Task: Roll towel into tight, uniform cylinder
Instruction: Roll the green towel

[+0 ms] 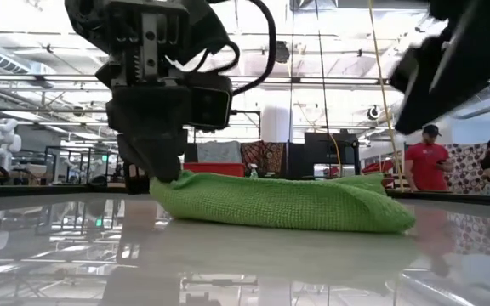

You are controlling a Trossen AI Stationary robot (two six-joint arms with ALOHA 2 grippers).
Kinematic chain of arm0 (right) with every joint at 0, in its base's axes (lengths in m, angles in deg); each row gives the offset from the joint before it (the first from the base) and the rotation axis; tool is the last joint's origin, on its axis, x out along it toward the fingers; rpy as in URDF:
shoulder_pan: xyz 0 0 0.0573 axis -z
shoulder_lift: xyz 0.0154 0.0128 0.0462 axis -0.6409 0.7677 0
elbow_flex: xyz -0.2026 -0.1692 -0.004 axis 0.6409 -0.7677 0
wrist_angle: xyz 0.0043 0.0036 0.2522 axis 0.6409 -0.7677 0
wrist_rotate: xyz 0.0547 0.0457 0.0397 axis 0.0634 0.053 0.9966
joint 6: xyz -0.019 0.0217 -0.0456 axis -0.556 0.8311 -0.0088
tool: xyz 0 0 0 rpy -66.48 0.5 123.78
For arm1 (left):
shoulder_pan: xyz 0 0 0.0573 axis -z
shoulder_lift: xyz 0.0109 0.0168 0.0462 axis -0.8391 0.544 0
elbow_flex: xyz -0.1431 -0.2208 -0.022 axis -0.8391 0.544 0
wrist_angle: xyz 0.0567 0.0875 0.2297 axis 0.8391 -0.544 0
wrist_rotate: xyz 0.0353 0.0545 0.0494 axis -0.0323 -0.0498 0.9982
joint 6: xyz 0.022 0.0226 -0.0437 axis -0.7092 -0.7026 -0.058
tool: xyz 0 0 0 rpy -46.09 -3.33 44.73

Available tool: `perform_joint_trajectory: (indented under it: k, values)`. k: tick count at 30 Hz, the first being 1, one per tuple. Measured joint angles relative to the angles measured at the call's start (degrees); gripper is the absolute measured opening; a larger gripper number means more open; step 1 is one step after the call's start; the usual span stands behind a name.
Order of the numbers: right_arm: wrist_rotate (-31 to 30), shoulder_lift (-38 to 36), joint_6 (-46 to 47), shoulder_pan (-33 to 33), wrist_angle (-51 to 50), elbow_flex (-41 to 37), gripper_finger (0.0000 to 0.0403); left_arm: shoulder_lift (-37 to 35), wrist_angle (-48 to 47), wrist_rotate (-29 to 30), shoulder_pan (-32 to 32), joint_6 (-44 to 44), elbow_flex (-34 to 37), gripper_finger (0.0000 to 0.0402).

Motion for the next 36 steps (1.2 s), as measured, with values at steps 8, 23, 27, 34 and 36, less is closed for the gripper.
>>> perform_joint_trajectory:
  k: [8,23,27,34,36]
  values:
    - [-0.31,2.28,-19.75,-1.31,-0.4,-0.03,0.019,3.63,1.44,-3.22,-2.86,2.11,-0.11,0.0]
    - [1.75,4.03,-43.43,-1.48,4.32,-0.04,0.014,5.07,2.49,-5.08,-4.82,5.96,-0.26,0.0]
    - [3.83,4.69,-50.42,-1.46,5.02,-0.04,0.0143,5.11,2.01,-4.79,-4.87,6.36,-0.22,0.0]
    - [3.96,7.9,-58.69,0.32,12.58,-0.07,0.0143,5.2,1.79,-3.98,-5.29,7.96,-0.13,0.0]
    - [3.98,8.44,-60.15,0.89,14.38,-0.07,0.0143,5.2,1.61,-3.89,-5.41,7.98,-0.11,0.0]
